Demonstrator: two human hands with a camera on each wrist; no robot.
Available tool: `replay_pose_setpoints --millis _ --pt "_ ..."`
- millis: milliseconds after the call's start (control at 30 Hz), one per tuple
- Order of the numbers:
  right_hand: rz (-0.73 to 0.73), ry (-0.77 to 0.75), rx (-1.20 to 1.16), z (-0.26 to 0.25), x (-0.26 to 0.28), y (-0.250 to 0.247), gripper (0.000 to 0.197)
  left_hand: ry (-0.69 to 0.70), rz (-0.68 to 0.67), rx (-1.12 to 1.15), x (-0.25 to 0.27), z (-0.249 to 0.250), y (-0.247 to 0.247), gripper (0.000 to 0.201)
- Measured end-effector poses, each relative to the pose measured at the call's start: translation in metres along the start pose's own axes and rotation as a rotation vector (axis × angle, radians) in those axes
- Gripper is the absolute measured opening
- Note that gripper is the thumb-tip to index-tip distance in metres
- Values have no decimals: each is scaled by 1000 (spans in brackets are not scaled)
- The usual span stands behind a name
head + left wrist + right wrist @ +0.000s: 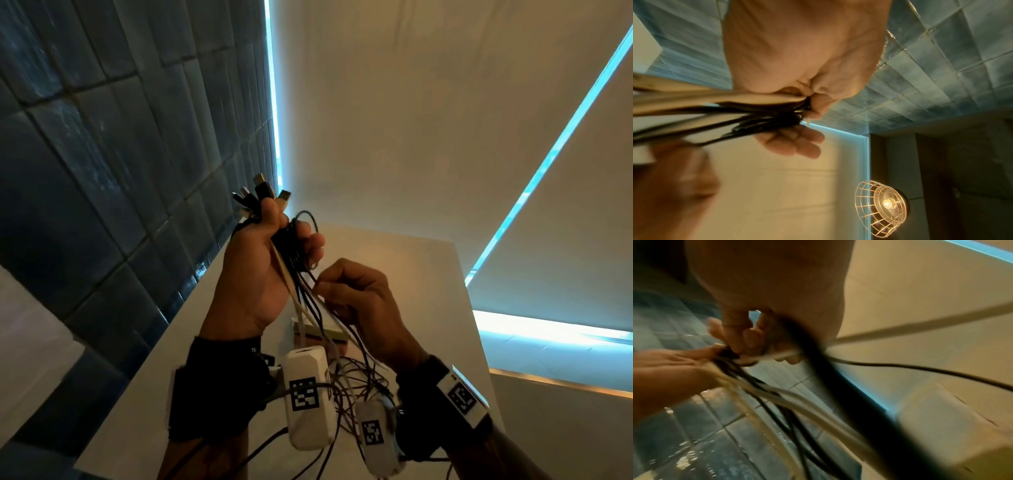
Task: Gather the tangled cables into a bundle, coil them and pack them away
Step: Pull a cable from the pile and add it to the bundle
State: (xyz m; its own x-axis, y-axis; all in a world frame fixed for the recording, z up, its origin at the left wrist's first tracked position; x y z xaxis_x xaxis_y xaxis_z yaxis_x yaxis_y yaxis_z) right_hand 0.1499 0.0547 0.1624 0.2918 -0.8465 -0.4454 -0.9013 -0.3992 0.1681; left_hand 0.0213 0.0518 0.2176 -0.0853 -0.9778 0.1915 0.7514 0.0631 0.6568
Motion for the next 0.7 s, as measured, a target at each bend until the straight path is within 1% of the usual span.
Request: replay_pose_setpoints --millis 67,133,300,467,633,700 --pt "45 130 -22 22 7 -11 10 37 -37 6 2 7 2 34" --pt "70 222 -25 39 16 -19 15 70 -46 -40 4 11 2 34" --pt "46 253 -23 47 22 -16 18 78 -50 -70 3 6 3 34" --pt "29 308 49 72 31 -25 14 65 -32 -108 1 5 1 37" --pt "126 381 95 114 43 -50 17 77 -15 -152 2 8 -2 38" --pt "144 409 221 136 51 -66 20 77 0 -159 2 9 -5 37"
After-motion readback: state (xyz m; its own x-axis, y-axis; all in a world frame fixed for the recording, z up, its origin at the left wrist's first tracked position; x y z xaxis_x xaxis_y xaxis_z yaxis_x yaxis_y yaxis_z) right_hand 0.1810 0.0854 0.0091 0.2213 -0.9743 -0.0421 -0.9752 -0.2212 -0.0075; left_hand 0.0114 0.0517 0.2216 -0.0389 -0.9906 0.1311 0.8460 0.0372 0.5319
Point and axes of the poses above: each hand's wrist, its own x-axis away from the middle knuckle, its own y-axis out of the palm, z = x × y, the point moved 5 cm from there along -x, towards the middle knuckle, and after that the axes turned 13 degrees about -y, right-handed, at the moved point
